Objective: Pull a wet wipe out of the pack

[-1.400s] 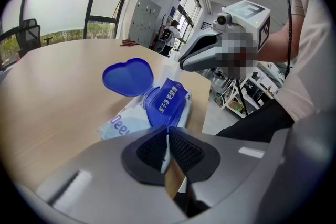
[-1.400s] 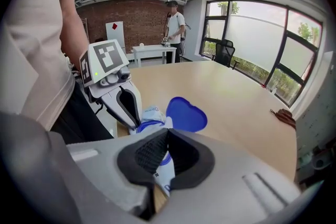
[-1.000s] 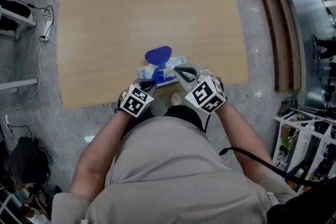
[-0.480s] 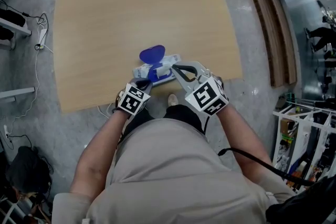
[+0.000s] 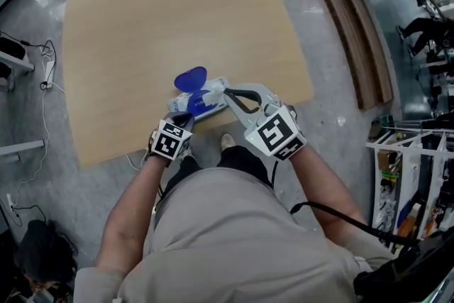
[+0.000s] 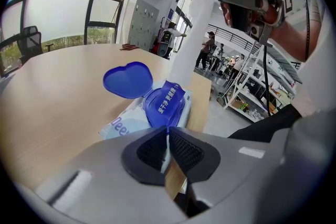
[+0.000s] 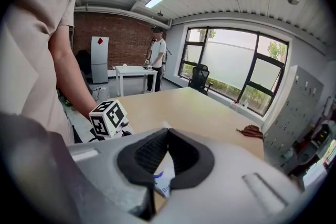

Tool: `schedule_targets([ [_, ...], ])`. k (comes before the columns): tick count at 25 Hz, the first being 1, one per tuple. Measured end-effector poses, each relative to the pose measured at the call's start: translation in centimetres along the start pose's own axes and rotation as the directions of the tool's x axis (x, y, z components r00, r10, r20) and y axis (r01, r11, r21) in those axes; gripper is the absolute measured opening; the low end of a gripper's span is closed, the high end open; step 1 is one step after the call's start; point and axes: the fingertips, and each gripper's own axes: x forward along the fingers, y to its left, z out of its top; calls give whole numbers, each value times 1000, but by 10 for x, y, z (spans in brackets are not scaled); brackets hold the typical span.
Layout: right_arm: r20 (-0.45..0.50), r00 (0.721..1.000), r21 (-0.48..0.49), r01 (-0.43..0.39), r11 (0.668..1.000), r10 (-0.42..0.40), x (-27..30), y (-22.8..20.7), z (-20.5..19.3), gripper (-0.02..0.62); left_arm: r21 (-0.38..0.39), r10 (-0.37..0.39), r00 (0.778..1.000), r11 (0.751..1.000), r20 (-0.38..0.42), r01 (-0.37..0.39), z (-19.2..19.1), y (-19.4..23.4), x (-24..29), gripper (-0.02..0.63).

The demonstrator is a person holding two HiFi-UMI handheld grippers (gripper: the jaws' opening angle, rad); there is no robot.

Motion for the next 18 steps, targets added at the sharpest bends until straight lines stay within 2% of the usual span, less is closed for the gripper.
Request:
schedule_targets([
  [5,30,1000,14,7,1000,-8,-6,10,12,5,-17,37,999,999,26,-36,-4,8,-21,15],
  [12,64,997,74,36,997,-41,-59,6,15,5,-18,22,991,1000,134,-20,34,-37,-44,15],
  [15,126,991,126,20,992,-36,-80,9,19,5,19,20,979,1000,204,-25,55,-60,-69,15],
  [18,173,984,140,13,990,-37,-100,15,16,5,83,28,957,995,289,-54,77,-88,-101,15],
])
